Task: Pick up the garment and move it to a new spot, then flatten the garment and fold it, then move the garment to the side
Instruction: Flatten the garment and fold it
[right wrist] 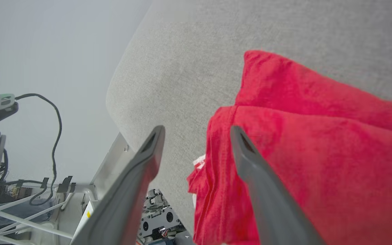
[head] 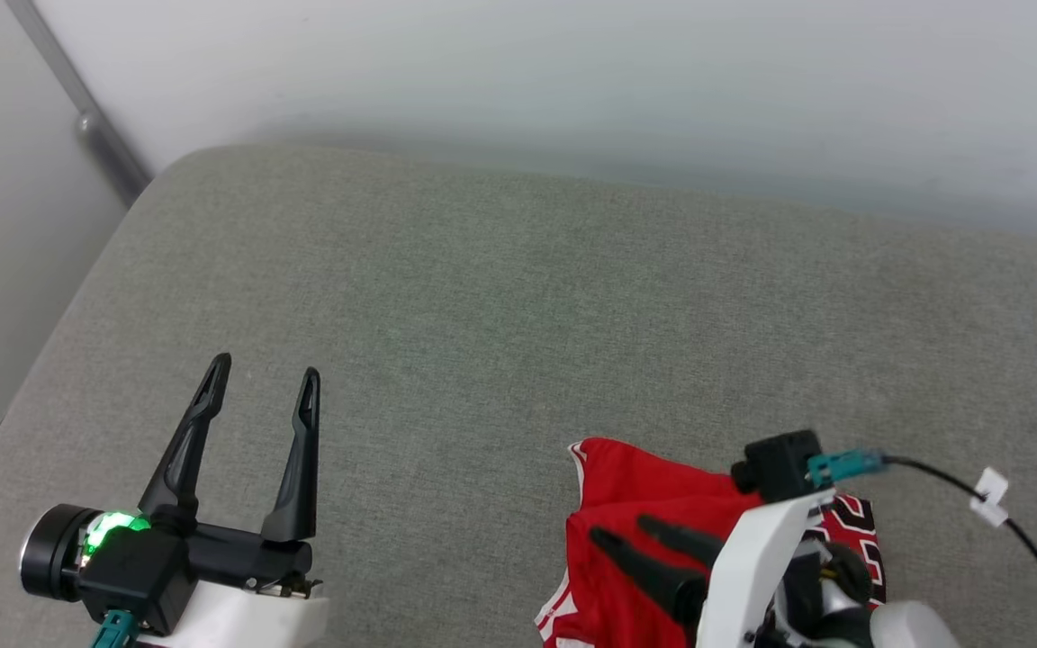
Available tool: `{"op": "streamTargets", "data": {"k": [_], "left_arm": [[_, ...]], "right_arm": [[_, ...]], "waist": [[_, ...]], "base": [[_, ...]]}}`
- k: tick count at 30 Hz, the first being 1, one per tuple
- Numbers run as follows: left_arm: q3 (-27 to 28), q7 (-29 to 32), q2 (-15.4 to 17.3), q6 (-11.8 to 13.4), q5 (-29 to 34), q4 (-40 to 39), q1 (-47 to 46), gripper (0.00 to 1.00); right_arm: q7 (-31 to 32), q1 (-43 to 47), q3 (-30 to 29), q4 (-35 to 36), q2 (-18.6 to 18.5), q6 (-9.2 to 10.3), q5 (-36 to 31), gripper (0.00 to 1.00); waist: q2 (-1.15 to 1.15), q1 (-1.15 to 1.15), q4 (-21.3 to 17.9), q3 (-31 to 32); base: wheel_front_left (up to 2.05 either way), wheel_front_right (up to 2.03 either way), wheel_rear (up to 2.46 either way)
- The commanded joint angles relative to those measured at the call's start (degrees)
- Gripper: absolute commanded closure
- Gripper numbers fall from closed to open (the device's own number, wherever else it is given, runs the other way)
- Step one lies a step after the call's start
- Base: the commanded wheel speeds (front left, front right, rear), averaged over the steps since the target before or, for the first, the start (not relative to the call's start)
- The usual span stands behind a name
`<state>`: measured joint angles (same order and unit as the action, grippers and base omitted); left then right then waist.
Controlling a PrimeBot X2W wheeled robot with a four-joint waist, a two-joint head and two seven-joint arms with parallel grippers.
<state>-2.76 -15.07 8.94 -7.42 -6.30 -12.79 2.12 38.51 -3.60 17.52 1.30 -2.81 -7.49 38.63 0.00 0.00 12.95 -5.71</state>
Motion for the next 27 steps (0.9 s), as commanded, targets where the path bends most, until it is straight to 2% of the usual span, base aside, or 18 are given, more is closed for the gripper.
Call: {"op": "streamTargets", "data": {"k": [1,4,7,13,18,23,26,27], "left_arm": [[-0.05,-0.12,0.25,-0.01,-0.1,0.05,0.51,0.0],[-0.23,-0.12,0.32,-0.01,0.05,0.06,0.83,0.0],[-0.3,-0.12,0.4,-0.01,0.15,-0.01,1.0,0.0],[-0.3,-0.12,0.58,-0.02,0.31,-0.16,0.9,0.0],[-0.69,-0.12,0.59,-0.02,0.21,-0.03,1.02,0.0],[-1.19,-0.12,0.71,-0.02,0.01,0.08,1.04,0.0],[-1.45,-0.12,0.78,-0.02,-0.02,0.24,0.87,0.0],[-1.65,-0.12,0.74,-0.02,-0.13,0.5,0.97,0.0]], "right_arm": [[-0.57,-1.28,-0.82,0.38,-0.09,0.0,-0.93,0.0],[-2.27,-3.58,-2.46,1.68,-0.09,0.0,-3.52,0.0],[-6.18,-5.83,-4.26,3.1,-1.86,0.01,-6.48,0.0],[-17.75,-10.86,-7.33,4.43,-12.04,0.01,-18.61,0.0],[-25.88,-9.18,-12.22,4.14,-17.38,0.01,-22.84,0.0],[-31.36,-4.47,-18.29,5.8,-17.15,0.01,-23.13,0.0],[-33.41,-1.55,-20.84,6.71,-15.74,0.01,-23.84,0.0],[-35.41,1.1,-23.03,7.72,-13.64,0.01,-24.12,0.0]], "waist": [[0.0,0.0,-0.45,0.37],[0.0,0.0,-1.28,0.91],[0.0,0.0,-2.34,1.29],[0.0,0.0,-4.51,1.41],[0.0,0.0,-5.93,1.32],[0.0,0.0,-6.75,0.66],[0.0,0.0,-6.86,0.45],[0.0,0.0,-6.98,0.35]], "base": [[0.0,0.0,0.0],[0.0,0.0,0.0],[0.0,0.0,0.0],[0.0,0.0,0.0],[0.0,0.0,0.0],[0.0,0.0,0.0],[0.0,0.0,0.0],[0.0,0.0,0.0]]}}
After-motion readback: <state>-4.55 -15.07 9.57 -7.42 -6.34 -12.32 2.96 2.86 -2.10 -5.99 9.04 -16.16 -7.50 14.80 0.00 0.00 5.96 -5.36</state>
